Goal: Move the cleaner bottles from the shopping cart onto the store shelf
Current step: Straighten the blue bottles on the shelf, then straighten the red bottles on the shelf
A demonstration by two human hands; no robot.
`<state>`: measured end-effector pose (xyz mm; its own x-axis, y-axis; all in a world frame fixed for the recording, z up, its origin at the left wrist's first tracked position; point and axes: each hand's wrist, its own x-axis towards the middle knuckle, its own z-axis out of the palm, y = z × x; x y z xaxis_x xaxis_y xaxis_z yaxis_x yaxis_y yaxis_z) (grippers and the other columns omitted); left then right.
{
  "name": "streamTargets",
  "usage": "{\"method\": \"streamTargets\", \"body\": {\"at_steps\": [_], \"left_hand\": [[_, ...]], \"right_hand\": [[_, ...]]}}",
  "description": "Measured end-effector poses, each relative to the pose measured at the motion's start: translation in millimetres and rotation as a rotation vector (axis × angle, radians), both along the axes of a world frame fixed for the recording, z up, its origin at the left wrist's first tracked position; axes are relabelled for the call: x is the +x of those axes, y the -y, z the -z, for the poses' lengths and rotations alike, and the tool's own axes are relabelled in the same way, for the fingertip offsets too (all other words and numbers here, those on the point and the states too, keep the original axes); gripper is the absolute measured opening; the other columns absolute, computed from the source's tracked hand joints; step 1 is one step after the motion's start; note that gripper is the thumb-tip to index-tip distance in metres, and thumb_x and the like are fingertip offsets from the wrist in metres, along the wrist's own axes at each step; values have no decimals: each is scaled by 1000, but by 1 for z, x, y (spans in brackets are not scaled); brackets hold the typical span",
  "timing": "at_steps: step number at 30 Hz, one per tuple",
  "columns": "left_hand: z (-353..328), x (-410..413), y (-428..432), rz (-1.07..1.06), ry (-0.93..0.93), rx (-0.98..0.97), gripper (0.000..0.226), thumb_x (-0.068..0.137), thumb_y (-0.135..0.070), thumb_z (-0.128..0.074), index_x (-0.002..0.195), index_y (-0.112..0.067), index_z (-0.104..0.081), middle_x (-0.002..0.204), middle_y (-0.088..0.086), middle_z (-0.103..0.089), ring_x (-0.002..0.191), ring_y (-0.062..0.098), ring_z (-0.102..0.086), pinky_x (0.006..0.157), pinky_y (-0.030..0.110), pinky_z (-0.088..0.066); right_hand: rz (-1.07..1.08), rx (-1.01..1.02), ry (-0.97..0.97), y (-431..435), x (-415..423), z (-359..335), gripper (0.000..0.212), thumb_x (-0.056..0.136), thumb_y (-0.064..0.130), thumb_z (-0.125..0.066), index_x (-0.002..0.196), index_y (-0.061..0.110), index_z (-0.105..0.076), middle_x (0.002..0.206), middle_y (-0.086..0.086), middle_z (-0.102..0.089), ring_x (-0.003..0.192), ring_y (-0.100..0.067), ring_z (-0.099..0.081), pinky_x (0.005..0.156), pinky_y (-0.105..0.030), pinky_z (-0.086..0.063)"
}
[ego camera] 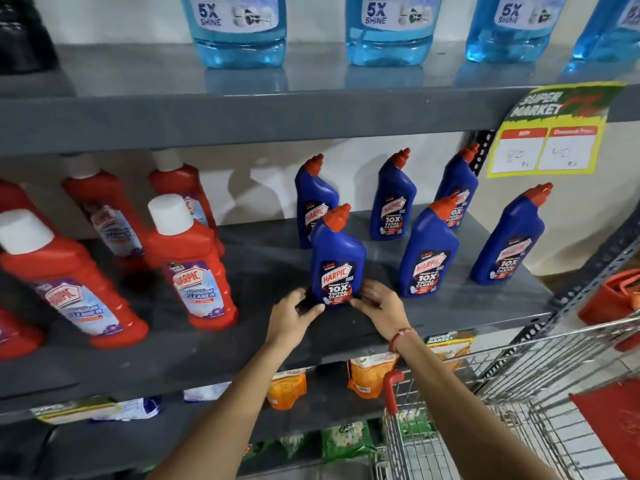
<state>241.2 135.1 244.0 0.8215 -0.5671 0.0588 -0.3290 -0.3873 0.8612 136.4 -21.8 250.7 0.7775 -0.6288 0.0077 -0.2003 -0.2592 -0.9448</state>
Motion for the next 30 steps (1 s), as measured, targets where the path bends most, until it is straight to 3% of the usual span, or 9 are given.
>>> {"method": "streamTargets", "body": {"at_steps": [3, 5, 7, 9, 11, 13, 16, 19, 30], "left_hand": [[-3, -9, -35, -48, -25, -130, 44, 82, -22, -68, 123, -16, -56, 120, -7, -61, 112, 2, -54, 95, 21, -42], [3, -13, -67, -155, 40, -187, 31, 82, -22, -67, 113, -21, -62, 111, -11, -66, 105, -2, -58, 92, 14, -42], [6, -11, -101, -304, 103, -243, 17, 82, -19, -67, 98, -24, -64, 98, -12, -68, 96, -3, -61, 84, 11, -45], [6, -4, -131, -452, 120, -289, 10, 81, -16, -67, 89, -18, -61, 86, -7, -65, 86, 5, -63, 77, 16, -49], [7, 15, -153, -536, 135, -268, 19, 78, -16, -71, 91, -11, -58, 87, 2, -60, 83, 18, -62, 78, 27, -52], [9, 36, -164, -479, 68, -202, 42, 73, -16, -76, 109, -9, -56, 108, 6, -57, 97, 21, -60, 86, 37, -52], [10, 60, -172, -325, 23, -95, 74, 69, -15, -79, 133, -5, -43, 131, 8, -48, 120, 20, -50, 103, 38, -43], [9, 70, -170, -212, 22, -3, 70, 73, -19, -76, 133, -4, -44, 133, 14, -52, 121, 23, -51, 103, 31, -41], [6, 101, -189, -58, -61, -73, 56, 74, -16, -75, 124, -3, -54, 123, 13, -64, 113, 20, -61, 99, 27, -47]], "right_hand": [[287, -27, 65, -27, -8, 5, 23, 77, 6, -71, 99, 3, -65, 90, -6, -68, 87, -16, -64, 67, 4, -43], [324, -29, 83, -56, -9, 4, 14, 78, 10, -71, 91, 8, -66, 80, -4, -67, 78, -15, -64, 68, -8, -47], [181, -25, 86, -85, 2, 3, 10, 77, 11, -72, 84, 14, -65, 75, -4, -67, 66, -6, -64, 68, -23, -51], [-37, -53, 52, -113, 22, -1, 14, 77, 14, -73, 88, 17, -65, 75, 1, -67, 61, 5, -61, 66, -13, -48], [-230, -67, -17, -138, 44, -12, 34, 78, 18, -72, 110, 16, -61, 91, 5, -64, 79, 5, -61, 72, -5, -44], [-362, -58, -74, -156, 64, -21, 56, 81, 15, -69, 131, 14, -45, 112, 3, -56, 104, -6, -55, 85, -10, -42], [-438, -61, -120, -173, 83, -27, 59, 85, 5, -62, 137, 8, -36, 125, -5, -55, 117, -15, -52, 95, -11, -34], [-355, -137, -141, -175, 88, -22, 49, 84, 6, -63, 131, 6, -46, 127, -12, -60, 119, -23, -56, 106, -28, -40], [-436, -334, -280, -184, 120, -20, 49, 85, 19, -63, 131, 12, -46, 130, -13, -58, 121, -27, -53, 108, -41, -41]]}}
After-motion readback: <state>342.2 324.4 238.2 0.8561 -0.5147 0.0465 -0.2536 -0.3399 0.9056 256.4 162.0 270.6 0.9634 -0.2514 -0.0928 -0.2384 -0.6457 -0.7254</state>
